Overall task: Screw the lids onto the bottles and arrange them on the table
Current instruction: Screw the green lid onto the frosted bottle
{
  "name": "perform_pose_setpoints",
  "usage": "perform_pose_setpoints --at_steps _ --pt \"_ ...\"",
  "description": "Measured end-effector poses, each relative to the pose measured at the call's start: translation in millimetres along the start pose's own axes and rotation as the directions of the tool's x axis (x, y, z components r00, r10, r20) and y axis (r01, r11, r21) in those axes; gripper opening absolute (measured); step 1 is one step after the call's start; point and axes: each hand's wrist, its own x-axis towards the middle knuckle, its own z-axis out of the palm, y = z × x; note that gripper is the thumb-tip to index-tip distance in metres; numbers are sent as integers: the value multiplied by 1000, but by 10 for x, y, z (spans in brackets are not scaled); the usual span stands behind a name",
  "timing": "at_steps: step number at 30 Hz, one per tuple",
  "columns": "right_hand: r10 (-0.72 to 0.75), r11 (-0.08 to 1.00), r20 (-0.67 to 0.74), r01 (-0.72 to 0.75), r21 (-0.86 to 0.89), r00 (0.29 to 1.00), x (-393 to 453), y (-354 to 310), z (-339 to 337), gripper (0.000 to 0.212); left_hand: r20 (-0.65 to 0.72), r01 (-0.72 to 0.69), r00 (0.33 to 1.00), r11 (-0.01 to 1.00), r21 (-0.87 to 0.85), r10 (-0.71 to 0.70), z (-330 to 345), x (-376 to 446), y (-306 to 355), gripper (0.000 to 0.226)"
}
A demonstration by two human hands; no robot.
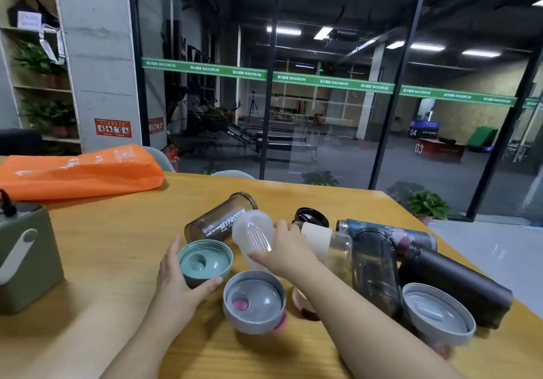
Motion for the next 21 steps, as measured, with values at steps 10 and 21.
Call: perform_pose_setpoints --at_steps 10,21 --pt "136 991 62 -137 11 989 66 -56 166 74 19 -11 1000 1000 14 11 17 16 -22 108" --pt "125 992 13 -125 5 992 -5 -117 113 65 -51 -34 998 999 -20 33 -26 -13 22 102"
